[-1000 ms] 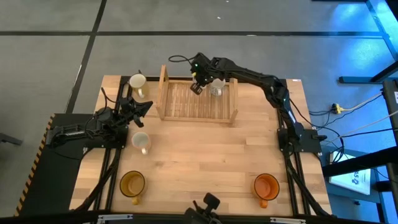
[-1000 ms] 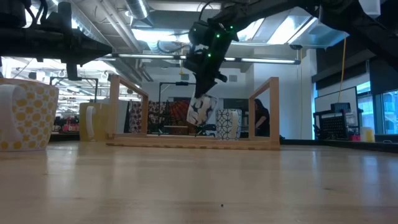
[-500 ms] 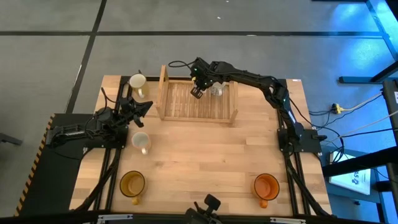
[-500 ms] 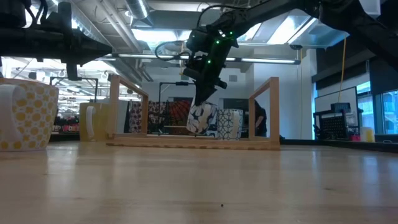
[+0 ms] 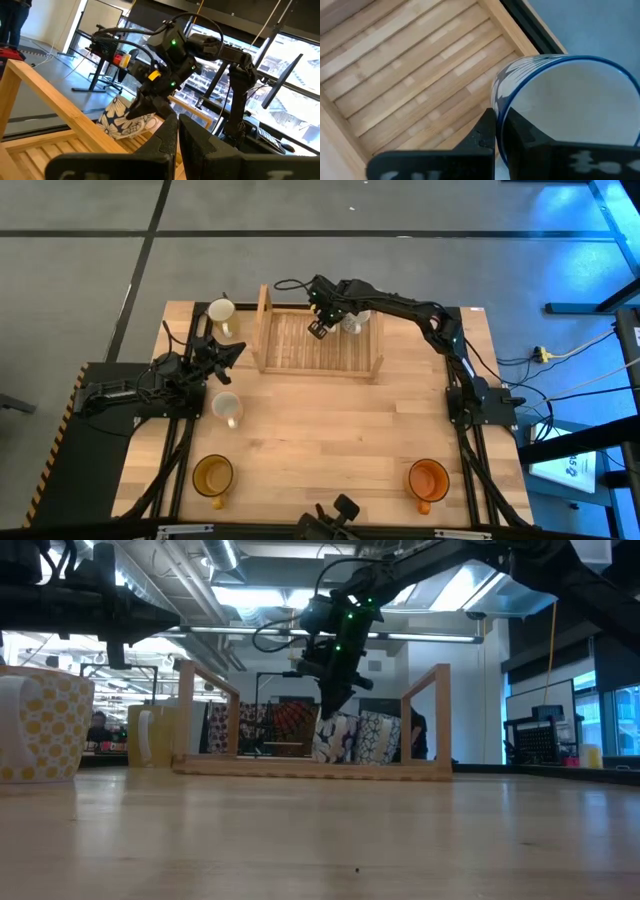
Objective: Place coffee mugs
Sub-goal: Put the blue mug on the shelf
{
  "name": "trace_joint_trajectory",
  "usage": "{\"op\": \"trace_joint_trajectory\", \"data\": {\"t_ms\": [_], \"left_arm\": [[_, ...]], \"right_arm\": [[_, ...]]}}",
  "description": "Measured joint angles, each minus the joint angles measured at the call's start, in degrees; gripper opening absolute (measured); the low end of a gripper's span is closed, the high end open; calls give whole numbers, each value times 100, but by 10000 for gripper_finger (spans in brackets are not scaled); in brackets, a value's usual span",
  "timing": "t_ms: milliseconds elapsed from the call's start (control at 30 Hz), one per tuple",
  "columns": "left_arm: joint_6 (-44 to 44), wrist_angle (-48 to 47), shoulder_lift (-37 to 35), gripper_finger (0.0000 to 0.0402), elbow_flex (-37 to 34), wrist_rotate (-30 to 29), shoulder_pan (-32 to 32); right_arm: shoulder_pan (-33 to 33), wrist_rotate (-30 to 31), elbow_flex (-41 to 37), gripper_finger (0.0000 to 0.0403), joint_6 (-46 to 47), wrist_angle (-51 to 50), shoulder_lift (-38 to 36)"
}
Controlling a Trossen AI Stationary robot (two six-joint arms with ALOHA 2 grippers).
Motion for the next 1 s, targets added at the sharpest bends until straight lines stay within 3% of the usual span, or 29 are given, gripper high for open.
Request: {"op": "trace_joint_trajectory", "data": {"t_ms": [467,1000], "left_arm": [[2,15,-2,9,0,0,0],[7,15,-1,9,0,2,-1]], "right_arm": [[0,-106,0,13,143,47,26],[0,-207,0,113,528,373,26]]}}
